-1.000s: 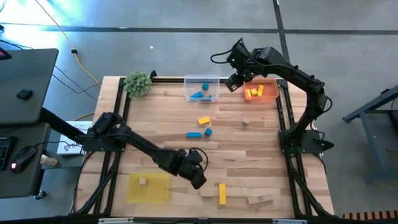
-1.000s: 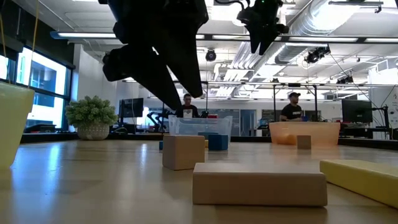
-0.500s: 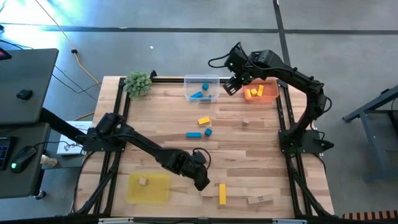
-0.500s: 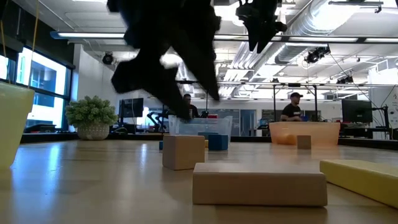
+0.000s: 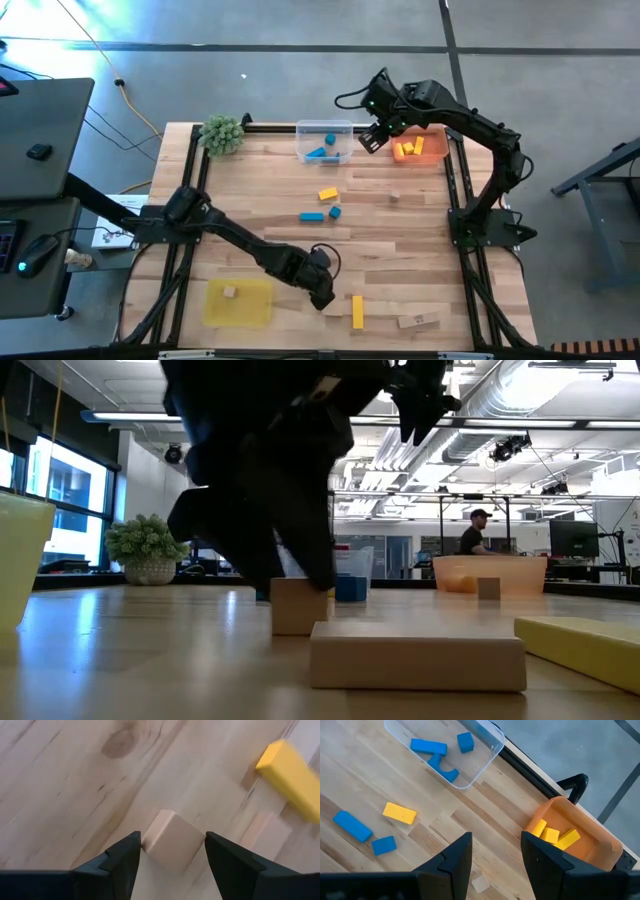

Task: Sort & place blocks by color
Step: Put the brown block into the yellow bin

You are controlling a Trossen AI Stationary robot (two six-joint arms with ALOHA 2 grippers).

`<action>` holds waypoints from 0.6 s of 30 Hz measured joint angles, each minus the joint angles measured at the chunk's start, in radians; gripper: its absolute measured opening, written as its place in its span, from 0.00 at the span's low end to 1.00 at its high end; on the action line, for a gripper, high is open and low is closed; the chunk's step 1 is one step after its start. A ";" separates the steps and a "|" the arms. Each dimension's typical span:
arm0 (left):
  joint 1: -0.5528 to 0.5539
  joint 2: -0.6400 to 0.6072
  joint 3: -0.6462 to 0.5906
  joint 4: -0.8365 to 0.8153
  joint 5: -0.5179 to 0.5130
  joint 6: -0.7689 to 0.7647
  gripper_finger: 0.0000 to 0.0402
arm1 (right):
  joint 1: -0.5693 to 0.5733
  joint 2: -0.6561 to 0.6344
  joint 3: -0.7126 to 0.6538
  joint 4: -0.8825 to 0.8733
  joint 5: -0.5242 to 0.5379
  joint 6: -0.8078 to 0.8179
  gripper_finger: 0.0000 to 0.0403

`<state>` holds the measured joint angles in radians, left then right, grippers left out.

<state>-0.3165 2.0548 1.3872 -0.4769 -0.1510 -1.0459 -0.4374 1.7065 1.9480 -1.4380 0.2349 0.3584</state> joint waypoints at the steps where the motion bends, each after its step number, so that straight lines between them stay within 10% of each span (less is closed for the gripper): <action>1: -0.005 0.000 0.000 -0.010 -0.008 0.014 0.52 | 0.000 0.000 0.000 0.000 0.001 0.000 0.39; 18: -0.012 0.028 0.001 -0.040 -0.055 0.094 0.28 | 0.000 0.000 0.000 0.006 0.001 -0.003 0.39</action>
<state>-0.3286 2.0825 1.3884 -0.5166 -0.2058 -0.9521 -0.4374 1.7065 1.9480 -1.4322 0.2359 0.3550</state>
